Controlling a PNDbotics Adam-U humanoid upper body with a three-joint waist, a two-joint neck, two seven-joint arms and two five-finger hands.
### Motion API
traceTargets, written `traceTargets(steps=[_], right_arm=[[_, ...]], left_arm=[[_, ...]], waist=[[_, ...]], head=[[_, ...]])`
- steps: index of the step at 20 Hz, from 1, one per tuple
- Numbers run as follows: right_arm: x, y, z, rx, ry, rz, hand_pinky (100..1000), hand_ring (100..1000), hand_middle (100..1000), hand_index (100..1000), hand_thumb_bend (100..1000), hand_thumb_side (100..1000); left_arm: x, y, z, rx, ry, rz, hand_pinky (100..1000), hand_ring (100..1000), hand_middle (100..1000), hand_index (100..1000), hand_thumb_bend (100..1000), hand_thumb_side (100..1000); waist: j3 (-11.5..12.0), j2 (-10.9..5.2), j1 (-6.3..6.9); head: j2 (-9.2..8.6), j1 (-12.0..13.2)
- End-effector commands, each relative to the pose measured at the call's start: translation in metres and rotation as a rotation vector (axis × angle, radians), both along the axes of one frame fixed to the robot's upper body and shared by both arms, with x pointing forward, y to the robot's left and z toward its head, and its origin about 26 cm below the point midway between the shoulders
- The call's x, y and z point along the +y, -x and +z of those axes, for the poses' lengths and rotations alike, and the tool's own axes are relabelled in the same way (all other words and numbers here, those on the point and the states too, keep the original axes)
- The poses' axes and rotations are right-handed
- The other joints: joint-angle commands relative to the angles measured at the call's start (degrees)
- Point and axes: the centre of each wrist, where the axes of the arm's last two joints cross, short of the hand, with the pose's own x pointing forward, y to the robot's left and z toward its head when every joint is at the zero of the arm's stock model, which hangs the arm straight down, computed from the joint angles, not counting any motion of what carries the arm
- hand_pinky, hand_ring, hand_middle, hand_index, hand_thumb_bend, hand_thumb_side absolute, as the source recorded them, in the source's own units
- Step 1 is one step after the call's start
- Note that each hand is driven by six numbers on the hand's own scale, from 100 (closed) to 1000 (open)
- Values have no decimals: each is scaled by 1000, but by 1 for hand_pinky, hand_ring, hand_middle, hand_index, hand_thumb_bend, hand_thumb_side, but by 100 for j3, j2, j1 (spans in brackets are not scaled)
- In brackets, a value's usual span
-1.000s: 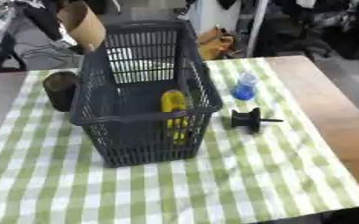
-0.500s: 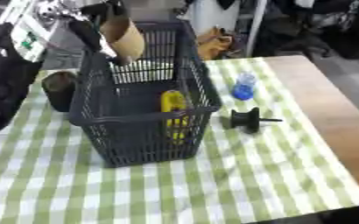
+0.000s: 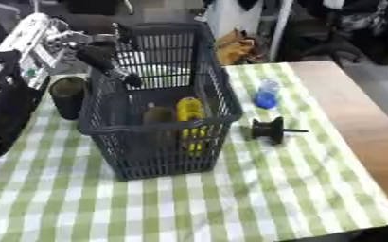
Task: Pick up objects on the table and place them in the box.
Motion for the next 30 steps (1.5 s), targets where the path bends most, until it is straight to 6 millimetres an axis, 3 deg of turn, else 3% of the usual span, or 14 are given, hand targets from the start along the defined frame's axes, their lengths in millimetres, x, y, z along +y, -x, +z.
traceTargets(steps=[1, 2, 6, 14, 19, 25, 30], right_arm=[[-5, 1, 8, -21, 8, -12, 613, 761, 741, 968, 114, 743], [-5, 1, 8, -21, 8, -14, 613, 761, 741, 968, 114, 743], [-7, 1, 8, -23, 9, -22, 613, 761, 741, 969, 115, 741], [-9, 2, 9, -27, 13, -34, 612, 761, 741, 969, 117, 741], [-10, 2, 9, -28, 14, -38, 612, 761, 740, 969, 116, 740], [-10, 2, 10, -30, 15, -38, 613, 761, 741, 969, 116, 740], [-10, 2, 10, -30, 16, -38, 613, 761, 741, 969, 116, 739]], left_arm=[[54, 15, 44, -264, 242, 171, 745, 747, 809, 843, 651, 918], [69, 21, 50, -354, 336, 247, 714, 726, 790, 837, 610, 882], [112, 41, 54, -571, 550, 469, 675, 692, 763, 830, 584, 863], [168, 78, 29, -627, 606, 643, 650, 652, 734, 823, 663, 806], [181, 90, 14, -616, 624, 697, 645, 647, 729, 821, 665, 805], [184, 95, 3, -595, 656, 701, 636, 635, 722, 820, 656, 806], [181, 94, 0, -584, 667, 684, 631, 632, 719, 816, 670, 797]], waist=[[31, -131, -60], [46, -129, -58], [75, -107, -37], [136, -59, 14], [161, -43, 26], [172, -30, 41], [160, -25, 38]], head=[[26, -50], [26, -53], [26, -60], [26, 115], [26, 191], [26, 489], [26, 462]])
